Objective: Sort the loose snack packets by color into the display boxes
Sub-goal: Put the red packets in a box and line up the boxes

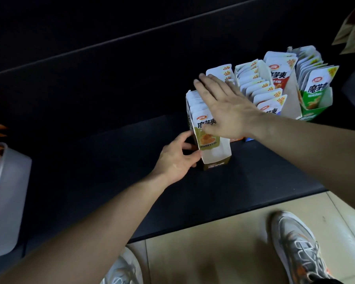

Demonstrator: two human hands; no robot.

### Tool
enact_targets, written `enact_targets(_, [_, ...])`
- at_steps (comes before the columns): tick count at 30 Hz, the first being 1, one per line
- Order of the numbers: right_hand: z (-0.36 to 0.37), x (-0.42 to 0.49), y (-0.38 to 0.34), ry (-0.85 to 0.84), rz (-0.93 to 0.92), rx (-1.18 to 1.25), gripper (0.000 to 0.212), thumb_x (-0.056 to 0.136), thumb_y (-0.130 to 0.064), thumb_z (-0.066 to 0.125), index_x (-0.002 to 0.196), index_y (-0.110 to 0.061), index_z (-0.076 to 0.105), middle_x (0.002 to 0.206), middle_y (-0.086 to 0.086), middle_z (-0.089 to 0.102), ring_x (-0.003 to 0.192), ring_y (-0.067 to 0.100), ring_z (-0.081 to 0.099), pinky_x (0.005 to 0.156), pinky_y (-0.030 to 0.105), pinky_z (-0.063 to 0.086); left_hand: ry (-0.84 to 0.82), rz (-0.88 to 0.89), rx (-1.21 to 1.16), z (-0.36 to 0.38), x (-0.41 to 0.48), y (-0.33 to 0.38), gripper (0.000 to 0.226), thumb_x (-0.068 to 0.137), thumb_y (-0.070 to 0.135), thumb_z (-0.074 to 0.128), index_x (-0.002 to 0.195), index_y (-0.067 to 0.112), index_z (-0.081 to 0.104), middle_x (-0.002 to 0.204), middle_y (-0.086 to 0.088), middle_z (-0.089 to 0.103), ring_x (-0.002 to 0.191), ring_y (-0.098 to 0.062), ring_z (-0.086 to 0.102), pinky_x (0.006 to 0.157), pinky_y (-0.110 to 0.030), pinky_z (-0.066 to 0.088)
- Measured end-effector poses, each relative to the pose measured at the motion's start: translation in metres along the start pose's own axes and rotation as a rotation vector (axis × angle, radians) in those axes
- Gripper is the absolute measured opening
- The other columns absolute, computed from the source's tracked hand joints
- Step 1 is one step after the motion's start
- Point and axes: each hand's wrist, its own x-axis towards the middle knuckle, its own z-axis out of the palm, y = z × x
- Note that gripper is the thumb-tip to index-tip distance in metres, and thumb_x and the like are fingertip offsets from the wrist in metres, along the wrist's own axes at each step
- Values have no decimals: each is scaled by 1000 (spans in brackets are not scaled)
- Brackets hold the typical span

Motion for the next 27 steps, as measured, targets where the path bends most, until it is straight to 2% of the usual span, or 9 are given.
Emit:
enact_targets(4, [7, -10, -3, 8, 50, 37, 99, 92, -45, 58, 159, -17, -9, 168, 6, -7, 154, 26, 1, 124, 52, 10, 23, 1, -15, 1, 0, -1, 63, 87, 39, 73, 143, 41, 44, 108, 16, 66, 78, -6, 73, 79, -29, 60])
enact_targets(7, [7, -11, -3, 7, 51, 42, 97, 93, -43, 56, 159, -16, -9, 168, 6, -9, 154, 27, 0, 123, 53, 12, 78, 18, 46, 2, 2, 0, 66, 84, 44, 74, 141, 42, 42, 122, 18, 61, 90, -7, 69, 88, -33, 57])
enact_targets(10, [4, -15, -3, 8, 51, 77, 100, 92, -46, 56, 158, -14, -12, 168, 6, -12, 155, 23, -2, 125, 50, 9, 155, 45, 38, -2, 6, 7, 86, 86, 41, 74, 154, 40, 22, 146, 17, 47, 100, -2, 66, 90, -24, 52])
enact_targets(13, [7, -25, -3, 45, 155, 194, 102, 92, -44, 59, 159, -10, -9, 168, 9, -7, 155, 23, 3, 123, 44, 6, 188, 86, 82, -6, 13, 13, 97, 89, 38, 72, 156, 43, 3, 161, 14, 28, 126, -7, 54, 97, -26, 44])
enact_targets(16, [13, -32, -1, 44, 220, 225, 96, 95, -46, 55, 159, -8, -5, 168, 10, 1, 155, 24, 5, 123, 40, 5, 219, 88, 146, -6, 22, 18, 96, 92, 39, 68, 156, 41, -4, 165, 14, 14, 142, -10, 39, 111, -35, 40])
enact_targets(18, [16, -33, -2, 15, 217, 244, 89, 98, -44, 49, 159, -7, -4, 168, 9, 5, 155, 23, 5, 123, 41, 7, 218, 101, 192, -5, 28, 23, 92, 95, 42, 62, 157, 38, -5, 166, 14, 11, 145, -12, 34, 115, -40, 38])
enact_targets(21, [13, -27, -8, -24, 191, 319, 81, 102, -36, 45, 159, -6, -4, 168, 9, 9, 155, 21, 4, 125, 42, 9, 189, 138, 255, -3, 35, 30, 84, 97, 41, 54, 157, 39, -4, 162, 14, 25, 136, -15, 46, 106, -40, 47])
enact_targets(23, [9, -23, -7, -49, 181, 359, 81, 102, -33, 45, 158, -5, -7, 167, 10, 9, 155, 21, 3, 126, 44, 8, 166, 137, 267, -2, 36, 31, 87, 97, 42, 54, 155, 41, -11, 159, 13, 32, 130, -16, 52, 98, -39, 50])
enact_targets(27, [5, -23, -2, -40, 200, 374, 93, 96, -34, 56, 158, -10, -9, 164, 11, 19, 153, 25, 11, 123, 46, 18, 143, 137, 323, -3, 37, 28, 92, 98, 43, 55, 154, 39, -17, 163, 13, 22, 135, -17, 46, 93, -30, 41])
